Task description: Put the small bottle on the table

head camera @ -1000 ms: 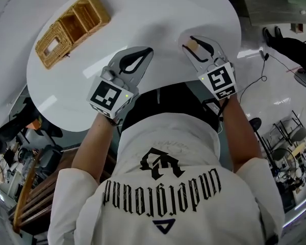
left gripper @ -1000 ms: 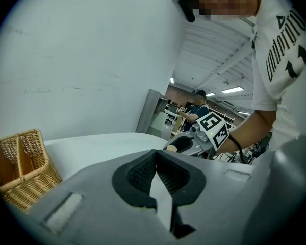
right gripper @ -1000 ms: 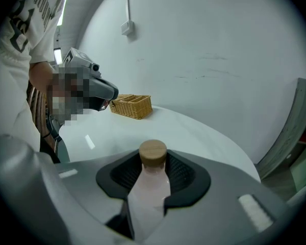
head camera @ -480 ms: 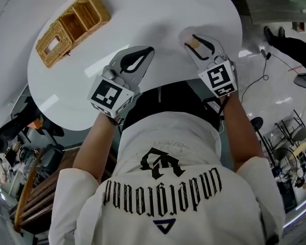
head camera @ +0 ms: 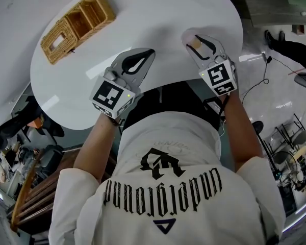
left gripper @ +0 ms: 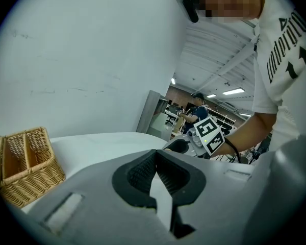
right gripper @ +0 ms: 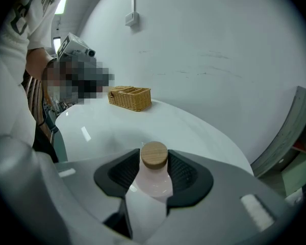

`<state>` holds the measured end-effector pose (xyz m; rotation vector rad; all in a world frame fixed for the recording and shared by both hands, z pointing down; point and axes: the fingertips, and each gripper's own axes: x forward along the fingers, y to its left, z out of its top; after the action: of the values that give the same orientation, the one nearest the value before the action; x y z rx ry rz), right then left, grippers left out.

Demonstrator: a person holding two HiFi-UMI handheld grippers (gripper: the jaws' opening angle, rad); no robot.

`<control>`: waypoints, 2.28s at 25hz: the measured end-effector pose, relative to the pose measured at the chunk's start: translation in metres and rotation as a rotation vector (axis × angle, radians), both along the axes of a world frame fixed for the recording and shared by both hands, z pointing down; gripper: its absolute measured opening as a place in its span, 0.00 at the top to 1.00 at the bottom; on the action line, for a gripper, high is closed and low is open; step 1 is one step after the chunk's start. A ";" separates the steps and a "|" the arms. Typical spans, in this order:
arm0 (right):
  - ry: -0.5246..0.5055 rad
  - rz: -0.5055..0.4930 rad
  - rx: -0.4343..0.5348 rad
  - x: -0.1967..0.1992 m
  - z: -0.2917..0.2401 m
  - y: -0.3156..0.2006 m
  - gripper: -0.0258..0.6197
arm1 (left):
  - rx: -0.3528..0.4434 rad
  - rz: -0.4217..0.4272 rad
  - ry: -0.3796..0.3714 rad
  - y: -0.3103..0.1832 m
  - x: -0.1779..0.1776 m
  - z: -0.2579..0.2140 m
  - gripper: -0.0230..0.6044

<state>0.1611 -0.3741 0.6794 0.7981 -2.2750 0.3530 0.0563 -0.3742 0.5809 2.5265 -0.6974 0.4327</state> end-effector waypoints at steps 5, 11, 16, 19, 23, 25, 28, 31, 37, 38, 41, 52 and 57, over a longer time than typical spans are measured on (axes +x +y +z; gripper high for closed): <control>0.026 0.028 -0.004 0.003 -0.001 0.007 0.65 | 0.004 0.005 -0.007 0.010 -0.008 -0.004 0.95; 0.026 0.099 0.021 0.012 -0.016 0.014 0.64 | 0.037 0.018 -0.011 0.027 -0.015 -0.023 0.95; 0.030 0.143 0.056 0.009 -0.038 0.027 0.64 | 0.068 0.027 -0.005 0.041 -0.029 -0.041 0.95; 0.032 0.147 0.078 0.004 -0.053 0.040 0.64 | 0.079 0.027 0.002 0.053 -0.036 -0.052 0.95; 0.024 0.157 0.109 -0.008 -0.074 0.060 0.65 | 0.097 0.027 0.023 0.073 -0.046 -0.066 0.95; 0.004 0.167 0.116 -0.019 -0.084 0.069 0.65 | 0.107 0.026 0.039 0.082 -0.053 -0.074 0.95; -0.037 0.188 0.116 -0.034 -0.102 0.085 0.65 | 0.122 0.022 0.062 0.097 -0.062 -0.090 0.95; -0.055 0.192 0.143 -0.047 -0.123 0.103 0.66 | 0.158 0.018 0.075 0.113 -0.071 -0.107 0.95; -0.159 0.185 0.192 -0.084 -0.171 0.134 0.69 | 0.221 0.014 0.099 0.140 -0.093 -0.136 0.95; -0.169 0.177 0.200 -0.091 -0.180 0.139 0.69 | 0.231 0.015 0.103 0.144 -0.096 -0.142 0.95; -0.189 0.162 0.241 -0.108 -0.205 0.151 0.70 | 0.262 0.016 0.116 0.156 -0.104 -0.157 0.95; -0.237 0.161 0.382 -0.159 -0.277 0.187 0.79 | 0.387 -0.005 0.162 0.190 -0.148 -0.209 0.95; -0.250 0.164 0.429 -0.174 -0.297 0.199 0.84 | 0.395 -0.003 0.176 0.200 -0.159 -0.213 0.95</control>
<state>-0.0126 -0.1752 0.3823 1.2204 -2.5670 0.0338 -0.1031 -0.1740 0.3677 2.8845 -0.7796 0.0707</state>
